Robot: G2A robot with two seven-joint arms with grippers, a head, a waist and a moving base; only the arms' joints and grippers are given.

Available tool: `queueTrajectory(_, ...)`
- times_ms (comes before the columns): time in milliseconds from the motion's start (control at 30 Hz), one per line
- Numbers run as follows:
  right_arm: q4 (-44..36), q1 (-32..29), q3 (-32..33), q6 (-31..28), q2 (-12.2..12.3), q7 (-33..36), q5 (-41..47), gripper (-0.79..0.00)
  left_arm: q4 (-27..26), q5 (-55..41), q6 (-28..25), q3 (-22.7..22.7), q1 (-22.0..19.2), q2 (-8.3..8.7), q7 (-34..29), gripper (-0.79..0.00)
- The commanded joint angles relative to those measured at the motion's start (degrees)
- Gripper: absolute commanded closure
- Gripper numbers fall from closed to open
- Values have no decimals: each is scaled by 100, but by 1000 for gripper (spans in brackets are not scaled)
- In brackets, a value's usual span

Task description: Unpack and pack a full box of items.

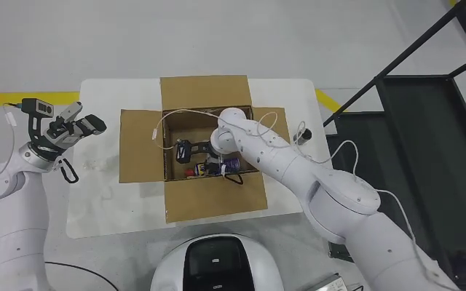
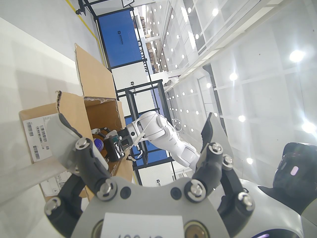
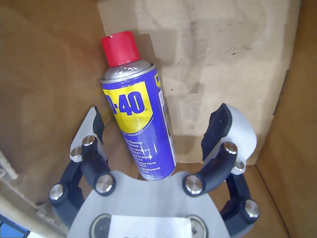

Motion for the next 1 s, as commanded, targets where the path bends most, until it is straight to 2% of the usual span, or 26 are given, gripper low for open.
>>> queueTrajectory(0, 189, 34, -56, -23, -113, -42, -11, -785, 0, 0, 0, 0, 0, 0, 0, -785)
queueTrajectory(333, 1036, 175, -224, -103, -567, -188, -110, -785, 0, 0, 0, 0, 0, 0, 0, -785)
queueTrajectory(367, 1127, 192, -228, -100, -605, -157, -101, -640, 0, 0, 0, 0, 0, 0, 0, -785)
queueTrajectory(400, 1198, 210, -234, -106, -645, -121, -91, -336, 0, 0, 0, 0, 0, 0, 0, -785)
queueTrajectory(467, 1328, 240, -246, -158, -720, -62, -74, -3, 0, 0, 0, 0, 0, 0, 0, -785)
queueTrajectory(733, 1728, 337, -270, -269, -955, -71, -92, 0, 0, 0, 0, 0, 0, 0, 0, -785)
queueTrajectory(967, 1944, 530, -200, -195, -984, -406, -201, 0, 0, 0, 0, 0, 0, 0, 0, -785)
